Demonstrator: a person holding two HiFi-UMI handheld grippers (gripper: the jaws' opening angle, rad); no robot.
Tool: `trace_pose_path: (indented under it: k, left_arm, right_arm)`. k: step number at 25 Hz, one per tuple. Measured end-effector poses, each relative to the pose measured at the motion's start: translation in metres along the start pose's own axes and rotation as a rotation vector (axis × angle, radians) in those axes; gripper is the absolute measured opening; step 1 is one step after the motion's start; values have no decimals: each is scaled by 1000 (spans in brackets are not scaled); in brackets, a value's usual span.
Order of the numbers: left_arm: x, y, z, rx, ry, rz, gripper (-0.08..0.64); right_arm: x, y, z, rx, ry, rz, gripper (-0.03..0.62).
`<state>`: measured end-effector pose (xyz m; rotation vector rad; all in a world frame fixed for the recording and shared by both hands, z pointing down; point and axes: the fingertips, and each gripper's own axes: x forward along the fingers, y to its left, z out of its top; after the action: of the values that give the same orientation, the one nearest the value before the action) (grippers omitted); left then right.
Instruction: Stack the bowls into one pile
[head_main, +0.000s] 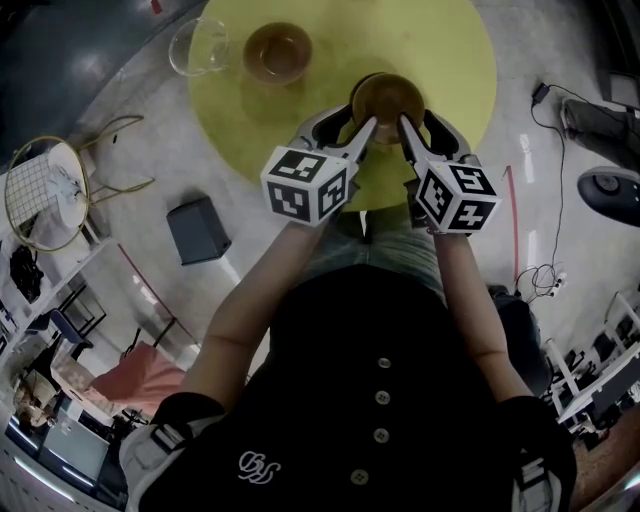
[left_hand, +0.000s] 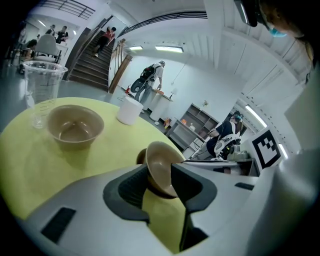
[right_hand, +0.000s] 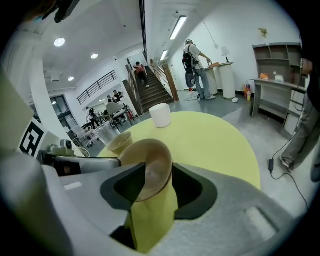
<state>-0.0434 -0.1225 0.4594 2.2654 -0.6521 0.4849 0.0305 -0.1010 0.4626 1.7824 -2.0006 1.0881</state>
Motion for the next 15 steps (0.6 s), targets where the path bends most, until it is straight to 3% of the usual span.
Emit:
trace_pose_path:
  k: [15]
  left_arm:
    - [-13, 12, 10, -4, -49, 29, 135]
  right_arm:
    - [1, -2, 5, -15, -12, 0, 158]
